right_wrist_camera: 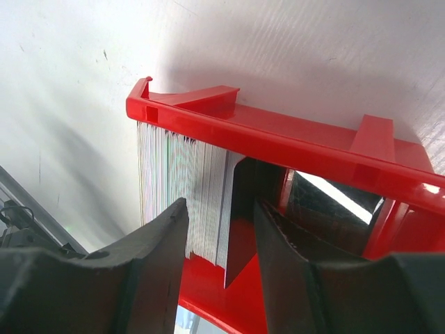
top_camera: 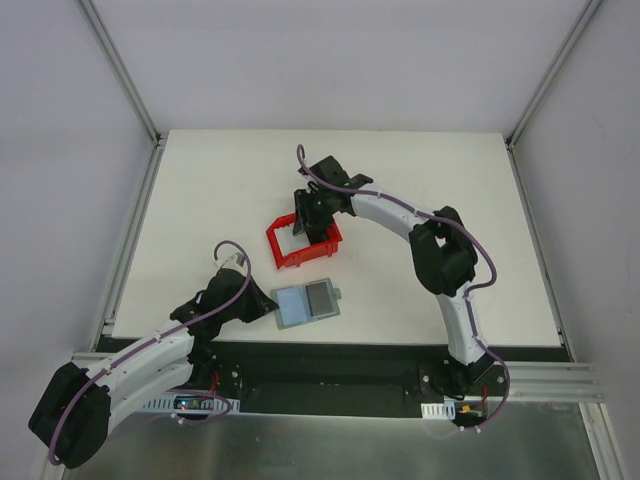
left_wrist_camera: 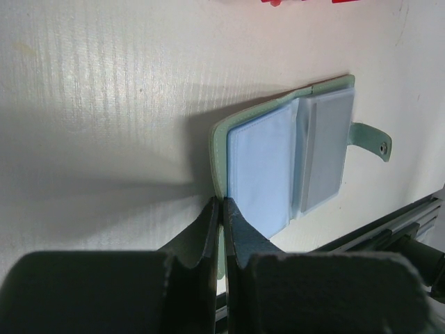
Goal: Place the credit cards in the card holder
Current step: Pick up the credit card from the storage box, then insert the credit card into the card holder.
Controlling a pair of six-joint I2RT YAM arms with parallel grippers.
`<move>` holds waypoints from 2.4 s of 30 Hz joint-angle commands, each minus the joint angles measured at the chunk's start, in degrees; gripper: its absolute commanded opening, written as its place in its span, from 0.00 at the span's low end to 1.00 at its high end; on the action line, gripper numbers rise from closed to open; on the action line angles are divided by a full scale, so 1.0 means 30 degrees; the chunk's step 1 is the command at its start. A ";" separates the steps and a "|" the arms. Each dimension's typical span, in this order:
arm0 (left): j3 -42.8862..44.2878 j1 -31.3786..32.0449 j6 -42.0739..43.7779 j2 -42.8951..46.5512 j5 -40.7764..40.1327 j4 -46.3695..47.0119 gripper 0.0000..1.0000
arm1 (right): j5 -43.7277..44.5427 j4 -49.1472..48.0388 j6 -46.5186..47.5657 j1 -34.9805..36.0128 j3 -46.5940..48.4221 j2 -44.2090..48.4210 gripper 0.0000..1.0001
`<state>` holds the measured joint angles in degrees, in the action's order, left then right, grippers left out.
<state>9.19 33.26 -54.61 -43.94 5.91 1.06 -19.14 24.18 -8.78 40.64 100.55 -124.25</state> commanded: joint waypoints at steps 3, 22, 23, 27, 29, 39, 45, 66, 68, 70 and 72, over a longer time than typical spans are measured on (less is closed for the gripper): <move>0.0511 -0.0275 0.0215 -0.0176 0.0343 0.0437 0.00 | -0.0419 -0.0386 -0.0210 -0.0129 -0.0119 0.1659 0.40; 0.0394 -0.0362 0.0244 -0.0294 0.0519 0.0555 0.00 | 0.1101 0.0082 0.0141 -0.0628 -0.0004 0.2449 0.02; 0.0393 -0.0362 0.0244 -0.0323 0.0490 0.0555 0.00 | 0.1395 0.0199 0.0316 -0.0686 0.0143 0.2595 0.02; 0.0364 -0.0362 0.0303 -0.0352 0.0578 0.0584 0.00 | 0.1807 0.0521 0.0903 -0.0803 0.0788 0.3298 0.00; 0.0277 -0.0362 0.0303 -0.0294 0.0549 0.0584 0.00 | 0.2070 0.0668 0.1108 -0.0833 0.0848 0.3941 0.00; -0.0192 -0.0362 0.0273 -0.0205 0.0549 0.0584 0.00 | -0.0444 -0.4156 -0.1990 -0.0658 -0.7488 1.0470 0.00; -0.0251 -0.0392 0.0332 -0.0440 0.0490 0.0584 0.00 | -0.0887 -0.7499 -0.4512 0.1038 -1.3235 1.2790 0.00; -0.0193 -0.0392 0.0654 -0.1553 0.0461 0.0555 0.00 | -0.1326 -1.2895 -0.6597 0.2771 -1.7639 0.9044 0.00; -0.0193 -0.0392 0.0625 -0.1582 0.0461 0.0555 0.00 | -0.1326 -1.2866 -0.6421 0.2684 -1.7668 0.8809 0.00; -0.0222 -0.0392 0.0654 -0.1582 0.0461 0.0555 0.00 | -0.1414 -1.2896 -0.6304 0.2596 -1.7785 0.8575 0.00; -0.0222 -0.0392 0.0625 -0.1612 0.0432 0.0497 0.00 | -0.1298 -1.2896 -0.6245 0.2536 -1.7989 0.8515 0.00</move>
<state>8.71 32.53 -54.41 -48.05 7.31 4.05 -22.39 -12.05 -28.10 48.84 47.83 -98.15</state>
